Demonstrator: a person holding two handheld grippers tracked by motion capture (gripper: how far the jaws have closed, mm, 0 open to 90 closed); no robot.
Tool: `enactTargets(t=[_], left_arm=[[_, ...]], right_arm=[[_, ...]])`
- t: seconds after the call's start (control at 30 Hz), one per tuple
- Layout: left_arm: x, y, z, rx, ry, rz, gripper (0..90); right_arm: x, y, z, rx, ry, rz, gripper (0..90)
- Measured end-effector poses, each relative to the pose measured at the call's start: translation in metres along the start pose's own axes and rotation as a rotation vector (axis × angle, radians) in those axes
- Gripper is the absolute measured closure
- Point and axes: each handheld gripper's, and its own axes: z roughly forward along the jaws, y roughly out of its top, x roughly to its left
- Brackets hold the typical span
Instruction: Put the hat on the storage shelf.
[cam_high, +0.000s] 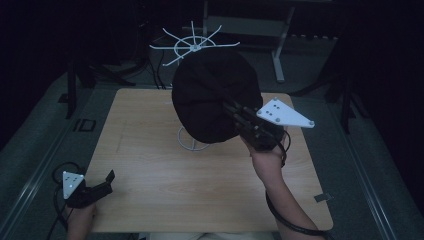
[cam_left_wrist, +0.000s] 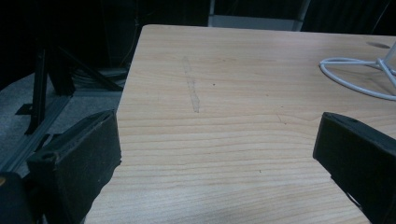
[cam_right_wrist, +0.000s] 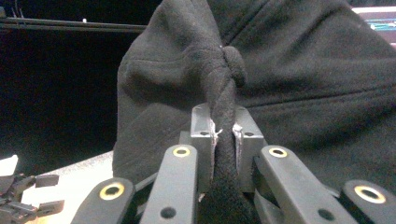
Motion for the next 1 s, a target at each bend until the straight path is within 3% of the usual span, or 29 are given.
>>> enactTargets(t=[0.4, 0.67, 1.0], left_arm=[[0.0, 0.0, 0.0, 0.0, 0.0, -0.001, 1.4], [0.0, 0.0, 0.0, 0.0, -0.001, -0.002, 1.5], [0.0, 0.0, 0.0, 0.0, 0.001, -0.001, 1.4]], right_arm=[[0.0, -0.013, 0.005, 0.016, 0.02, 0.025, 63.2], [0.0, -0.021, -0.005, 0.009, 0.044, 0.032, 47.9], [-0.019, -0.064, -0.021, 0.087, 0.005, 0.046, 29.4]])
